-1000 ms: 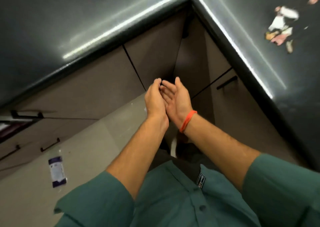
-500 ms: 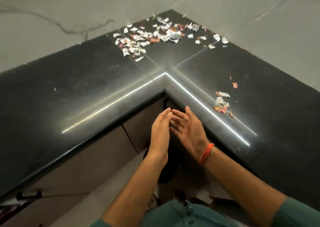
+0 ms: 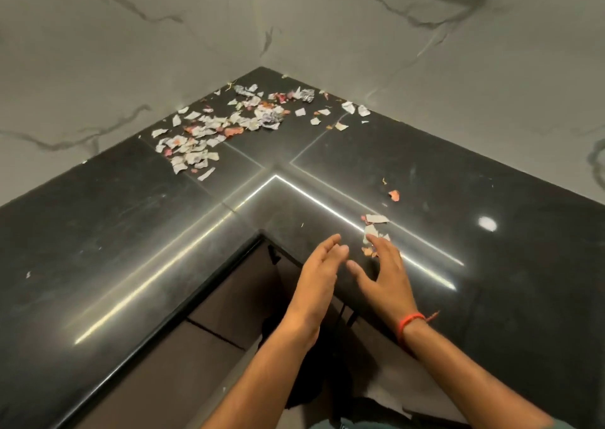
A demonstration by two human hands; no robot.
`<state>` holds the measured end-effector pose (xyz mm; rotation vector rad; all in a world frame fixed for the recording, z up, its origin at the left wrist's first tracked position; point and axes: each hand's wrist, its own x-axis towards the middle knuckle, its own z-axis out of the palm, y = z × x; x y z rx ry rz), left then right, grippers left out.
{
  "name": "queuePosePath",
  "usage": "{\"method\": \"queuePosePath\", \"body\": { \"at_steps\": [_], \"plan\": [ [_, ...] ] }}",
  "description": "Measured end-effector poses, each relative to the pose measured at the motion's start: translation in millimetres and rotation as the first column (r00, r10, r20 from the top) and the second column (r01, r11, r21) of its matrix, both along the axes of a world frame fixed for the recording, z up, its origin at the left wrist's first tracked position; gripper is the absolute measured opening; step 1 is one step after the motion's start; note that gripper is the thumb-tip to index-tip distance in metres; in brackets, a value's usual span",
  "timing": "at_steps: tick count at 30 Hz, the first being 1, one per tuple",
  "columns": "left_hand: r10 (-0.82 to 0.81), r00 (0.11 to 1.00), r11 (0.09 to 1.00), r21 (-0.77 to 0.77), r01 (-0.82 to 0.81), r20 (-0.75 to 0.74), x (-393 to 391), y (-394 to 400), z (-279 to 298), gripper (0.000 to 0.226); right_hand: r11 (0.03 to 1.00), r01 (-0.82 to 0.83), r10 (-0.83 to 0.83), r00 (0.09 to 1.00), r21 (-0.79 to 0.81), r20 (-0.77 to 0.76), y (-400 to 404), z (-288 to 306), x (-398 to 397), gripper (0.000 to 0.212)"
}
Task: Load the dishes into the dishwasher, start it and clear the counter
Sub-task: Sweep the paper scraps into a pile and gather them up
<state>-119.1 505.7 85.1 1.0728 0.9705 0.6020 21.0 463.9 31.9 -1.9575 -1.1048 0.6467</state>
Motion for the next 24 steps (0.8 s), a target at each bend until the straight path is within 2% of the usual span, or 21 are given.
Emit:
{"method": "queuePosePath", "body": {
  "at_steps": [4,9,15,20,24],
  "plan": [
    [-0.093,0.992,0.996,-0.005,0.093,-0.085,21,22,-8,0.040,0.996,-0.031,0.053,0.960,-0.085,0.275,10,-30,43,0.084],
    [-0.088,0.985,0.996,-0.024,0.085,-0.152,40,47,-15,0.057,0.963,-0.092,0.207,0.856,-0.255,0.474,43,-51,75,0.099],
    [-0.044,0.976,0.997,-0.077,0.028,-0.215,52,66,-28,0.036,0.947,-0.148,0.285,0.797,-0.285,0.532,94,-54,91,0.089],
    [-0.012,0.968,0.994,-0.107,-0.015,-0.250,58,70,-26,0.054,0.940,-0.239,0.340,0.732,-0.244,0.590,135,-59,107,0.074],
    [-0.005,0.959,0.995,-0.102,-0.025,-0.282,57,71,-22,0.067,0.932,-0.313,0.361,0.751,-0.184,0.553,152,-60,114,0.069]
  ]
}}
